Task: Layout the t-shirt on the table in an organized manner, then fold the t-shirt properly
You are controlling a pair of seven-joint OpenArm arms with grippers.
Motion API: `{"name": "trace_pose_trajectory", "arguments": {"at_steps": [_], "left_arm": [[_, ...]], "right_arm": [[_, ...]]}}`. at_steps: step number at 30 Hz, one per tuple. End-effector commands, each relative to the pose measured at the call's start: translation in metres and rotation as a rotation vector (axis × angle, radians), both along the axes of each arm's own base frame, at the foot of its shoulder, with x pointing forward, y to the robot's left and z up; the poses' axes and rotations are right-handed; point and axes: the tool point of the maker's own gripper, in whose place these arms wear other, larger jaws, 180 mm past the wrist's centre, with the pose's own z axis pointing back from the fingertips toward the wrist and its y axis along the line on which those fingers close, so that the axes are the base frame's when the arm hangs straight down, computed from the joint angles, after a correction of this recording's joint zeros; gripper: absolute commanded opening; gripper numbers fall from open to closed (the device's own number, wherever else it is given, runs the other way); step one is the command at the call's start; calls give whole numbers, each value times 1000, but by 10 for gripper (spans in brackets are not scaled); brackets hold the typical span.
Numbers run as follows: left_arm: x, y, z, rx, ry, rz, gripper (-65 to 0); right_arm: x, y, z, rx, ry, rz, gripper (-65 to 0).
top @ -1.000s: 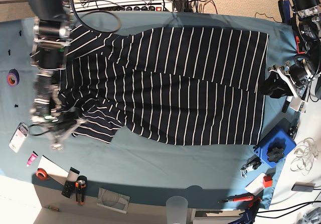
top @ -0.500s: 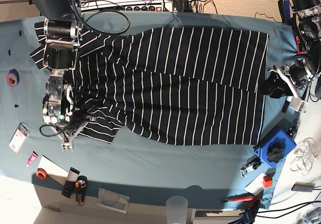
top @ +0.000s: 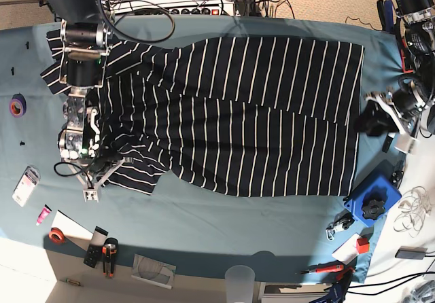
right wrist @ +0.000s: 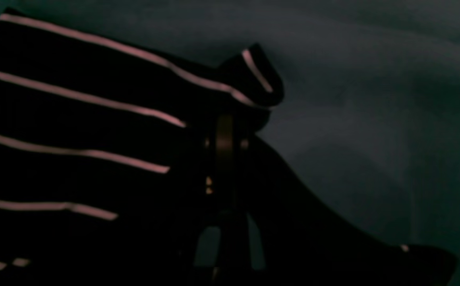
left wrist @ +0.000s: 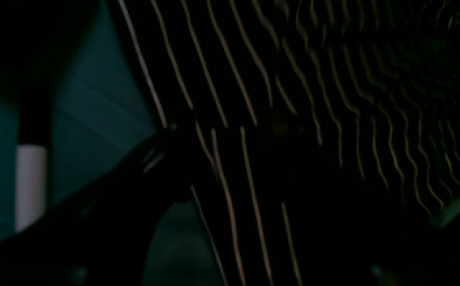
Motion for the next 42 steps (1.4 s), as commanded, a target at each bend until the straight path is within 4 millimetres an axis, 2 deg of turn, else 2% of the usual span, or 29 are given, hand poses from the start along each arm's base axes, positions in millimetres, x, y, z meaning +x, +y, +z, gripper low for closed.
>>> {"name": "trace_pose_trajectory", "arguments": {"at_steps": [1, 5, 9, 17, 22, 24, 28, 32, 37, 42], "left_arm": [[11, 6, 17, 19, -61, 3, -385], [16, 7, 22, 26, -76, 4, -385], [16, 7, 22, 26, -75, 4, -385], [20, 7, 27, 26, -90, 5, -385], [49, 14, 49, 81, -167, 34, -385], [66, 15, 49, 134, -156, 55, -385], [102, 2, 29, 220, -96, 38, -385], [136, 3, 15, 242, -54, 126, -385], [149, 16, -12, 341, 48, 177, -385], [154, 9, -37, 281, 142, 189, -385]], "right_arm": [[21, 3, 30, 6, -90, 16, -650], [38, 8, 61, 0, -193, 41, -650], [44, 11, 80, -5, -242, 55, -650], [46, 6, 93, -12, -273, 44, -650], [42, -21, 101, 30, -306, -47, -650], [39, -31, 103, 51, -316, -75, -650], [34, -38, 102, 69, -302, -70, -650], [33, -41, 102, 62, -296, -72, -650], [31, -46, 102, 52, -289, -75, -650], [31, -47, 102, 50, -286, -76, -650]]}}
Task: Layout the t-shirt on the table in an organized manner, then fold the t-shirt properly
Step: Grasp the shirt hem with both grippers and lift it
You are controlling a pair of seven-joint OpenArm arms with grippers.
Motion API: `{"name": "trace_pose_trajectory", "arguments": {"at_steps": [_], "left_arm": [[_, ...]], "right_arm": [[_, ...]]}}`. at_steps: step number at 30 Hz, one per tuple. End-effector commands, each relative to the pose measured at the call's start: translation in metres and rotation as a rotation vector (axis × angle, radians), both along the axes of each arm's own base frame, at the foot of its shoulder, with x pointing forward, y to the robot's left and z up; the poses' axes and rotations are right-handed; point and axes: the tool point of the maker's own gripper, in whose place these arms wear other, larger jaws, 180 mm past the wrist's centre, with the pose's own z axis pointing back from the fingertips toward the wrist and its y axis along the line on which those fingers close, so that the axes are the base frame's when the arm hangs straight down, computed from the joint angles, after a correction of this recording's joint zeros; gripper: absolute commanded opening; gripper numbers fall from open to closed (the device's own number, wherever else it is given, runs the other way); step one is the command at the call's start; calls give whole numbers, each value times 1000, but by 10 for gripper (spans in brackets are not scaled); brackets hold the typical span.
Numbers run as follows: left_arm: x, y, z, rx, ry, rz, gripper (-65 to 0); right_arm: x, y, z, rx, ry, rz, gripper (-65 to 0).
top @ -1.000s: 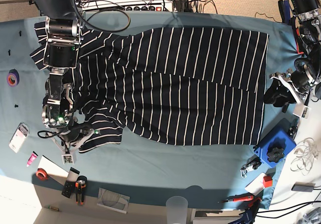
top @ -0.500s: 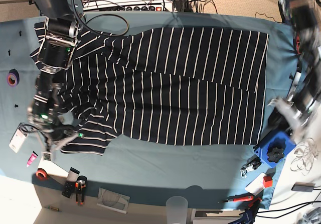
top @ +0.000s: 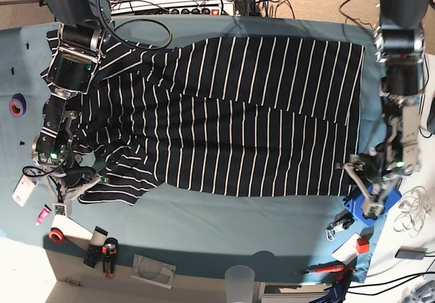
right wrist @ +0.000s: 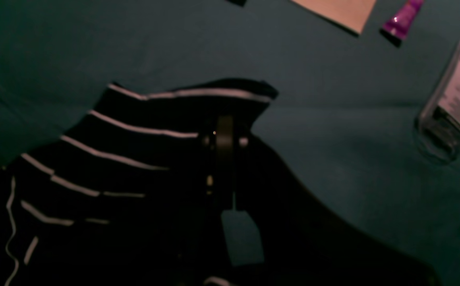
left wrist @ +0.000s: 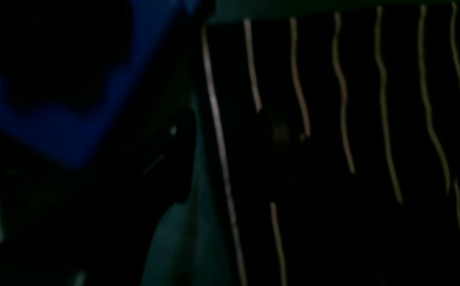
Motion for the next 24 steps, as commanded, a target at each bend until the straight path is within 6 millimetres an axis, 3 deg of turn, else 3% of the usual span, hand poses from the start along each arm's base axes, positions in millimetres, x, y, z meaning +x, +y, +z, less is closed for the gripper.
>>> {"name": "trace_pose_trajectory", "arguments": {"at_steps": [1, 5, 12, 24], "left_arm": [[18, 2, 21, -20, -59, 5, -385], [27, 2, 13, -47, -60, 39, -385], [37, 27, 11, 13, -30, 123, -385], [40, -40, 1, -112, -17, -19, -386]], "right_arm": [[12, -8, 29, -21, -78, -8, -650], [10, -9, 26, -21, -60, -10, -650], [7, -13, 24, -27, -34, -13, -650], [7, -9, 23, -29, -31, 9, -650]]}}
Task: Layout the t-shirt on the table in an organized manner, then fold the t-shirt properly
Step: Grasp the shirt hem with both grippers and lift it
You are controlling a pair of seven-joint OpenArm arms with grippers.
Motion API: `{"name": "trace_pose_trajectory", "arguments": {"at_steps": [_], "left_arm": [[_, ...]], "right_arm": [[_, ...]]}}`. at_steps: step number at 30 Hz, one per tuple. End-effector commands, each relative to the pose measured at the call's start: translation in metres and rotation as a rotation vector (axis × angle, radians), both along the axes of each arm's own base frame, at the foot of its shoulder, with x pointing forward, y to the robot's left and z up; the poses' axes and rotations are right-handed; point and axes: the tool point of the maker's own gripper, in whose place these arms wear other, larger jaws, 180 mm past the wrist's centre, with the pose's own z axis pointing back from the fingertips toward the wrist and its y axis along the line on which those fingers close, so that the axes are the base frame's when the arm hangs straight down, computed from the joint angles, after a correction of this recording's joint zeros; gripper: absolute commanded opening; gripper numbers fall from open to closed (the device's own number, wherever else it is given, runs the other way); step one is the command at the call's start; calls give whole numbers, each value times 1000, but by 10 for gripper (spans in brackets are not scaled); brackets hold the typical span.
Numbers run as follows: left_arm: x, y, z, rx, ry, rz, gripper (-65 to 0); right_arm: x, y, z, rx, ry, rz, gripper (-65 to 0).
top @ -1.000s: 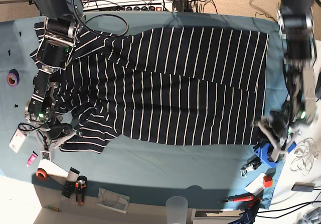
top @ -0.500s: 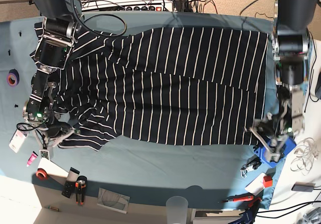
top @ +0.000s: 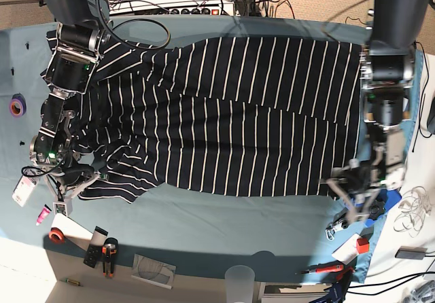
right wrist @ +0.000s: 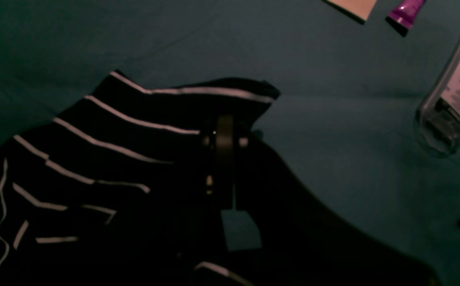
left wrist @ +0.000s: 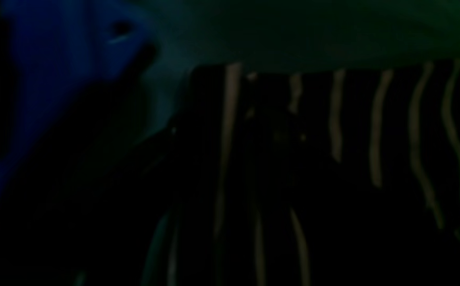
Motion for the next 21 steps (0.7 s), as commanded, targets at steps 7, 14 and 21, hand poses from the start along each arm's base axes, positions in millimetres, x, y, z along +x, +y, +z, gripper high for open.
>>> {"name": "trace_pose_trajectory", "arguments": {"at_steps": [7, 14, 21], "left_arm": [[13, 15, 11, 109, -30, 22, -557], [17, 19, 18, 138, -46, 16, -650], [41, 16, 56, 144, -137, 12, -650]], "right_arm": [[14, -11, 33, -26, -99, -7, -650], [34, -23, 83, -71, -350, 5, -650], [58, -18, 137, -82, -455, 17, -650]]}}
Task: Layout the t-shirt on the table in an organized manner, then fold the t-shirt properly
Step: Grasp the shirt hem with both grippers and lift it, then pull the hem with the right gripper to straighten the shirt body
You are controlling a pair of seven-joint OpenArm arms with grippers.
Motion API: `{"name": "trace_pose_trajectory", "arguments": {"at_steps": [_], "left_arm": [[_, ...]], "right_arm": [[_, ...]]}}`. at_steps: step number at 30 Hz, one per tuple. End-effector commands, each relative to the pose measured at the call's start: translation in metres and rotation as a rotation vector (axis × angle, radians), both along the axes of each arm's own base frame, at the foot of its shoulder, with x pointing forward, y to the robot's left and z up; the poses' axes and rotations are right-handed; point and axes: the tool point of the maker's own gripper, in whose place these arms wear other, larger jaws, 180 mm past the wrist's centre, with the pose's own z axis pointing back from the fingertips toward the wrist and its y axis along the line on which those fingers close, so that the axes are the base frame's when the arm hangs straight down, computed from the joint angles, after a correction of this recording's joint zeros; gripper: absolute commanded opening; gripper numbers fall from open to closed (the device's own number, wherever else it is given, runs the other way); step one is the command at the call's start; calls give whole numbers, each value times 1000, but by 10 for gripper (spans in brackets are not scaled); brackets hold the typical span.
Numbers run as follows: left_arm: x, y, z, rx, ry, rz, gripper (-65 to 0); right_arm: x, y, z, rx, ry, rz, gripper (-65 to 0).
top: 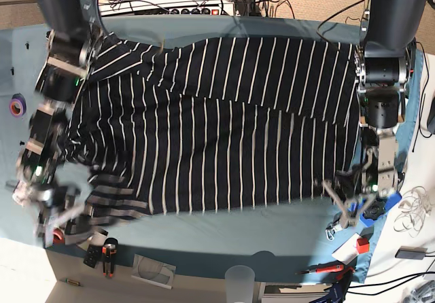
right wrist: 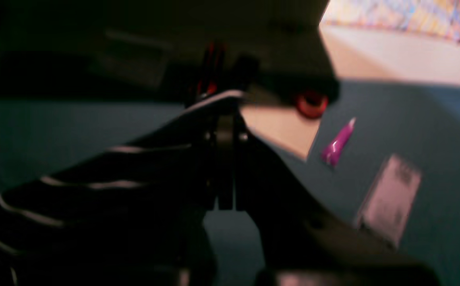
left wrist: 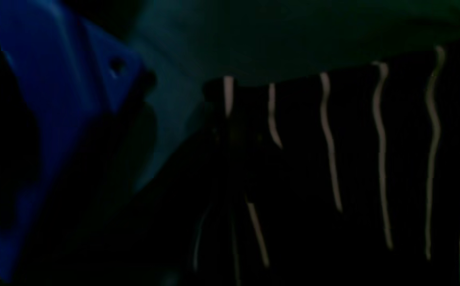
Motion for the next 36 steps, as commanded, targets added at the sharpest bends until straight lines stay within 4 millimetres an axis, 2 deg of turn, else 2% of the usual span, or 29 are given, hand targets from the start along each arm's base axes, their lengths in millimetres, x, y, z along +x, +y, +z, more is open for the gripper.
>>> {"name": "trace_pose_trajectory", "arguments": {"at_steps": [1, 6, 11, 14, 16, 18, 20, 23, 30, 36], "left_arm": [[26, 6, 39, 8, -102, 8, -650], [44, 12, 70, 13, -160, 15, -650], [52, 37, 95, 17, -203, 50, -650], [48, 50, 96, 20, -202, 56, -650], [45, 54, 94, 14, -198, 59, -650], [43, 54, 92, 15, -194, 44, -650], [42, 54, 90, 16, -190, 44, -650], [41, 54, 89, 15, -187, 44, -650], [41, 55, 88, 17, -183, 44, -650], [41, 54, 88, 17, -182, 44, -650]], "right_arm": [[10, -4, 40, -23, -99, -2, -650], [28, 5, 55, -21, -120, 24, -650], [44, -1, 44, 37, -96, 11, -650], [47, 2, 33, 55, -76, 39, -650], [49, -1, 42, 52, -126, 33, -650], [53, -4, 60, 78, -190, 11, -650], [57, 4, 67, 129, -173, 35, -650], [61, 19, 68, 92, -143, 94, -650], [57, 15, 49, 81, -82, 69, -650], [49, 11, 26, 59, 55, 48, -650]]}}
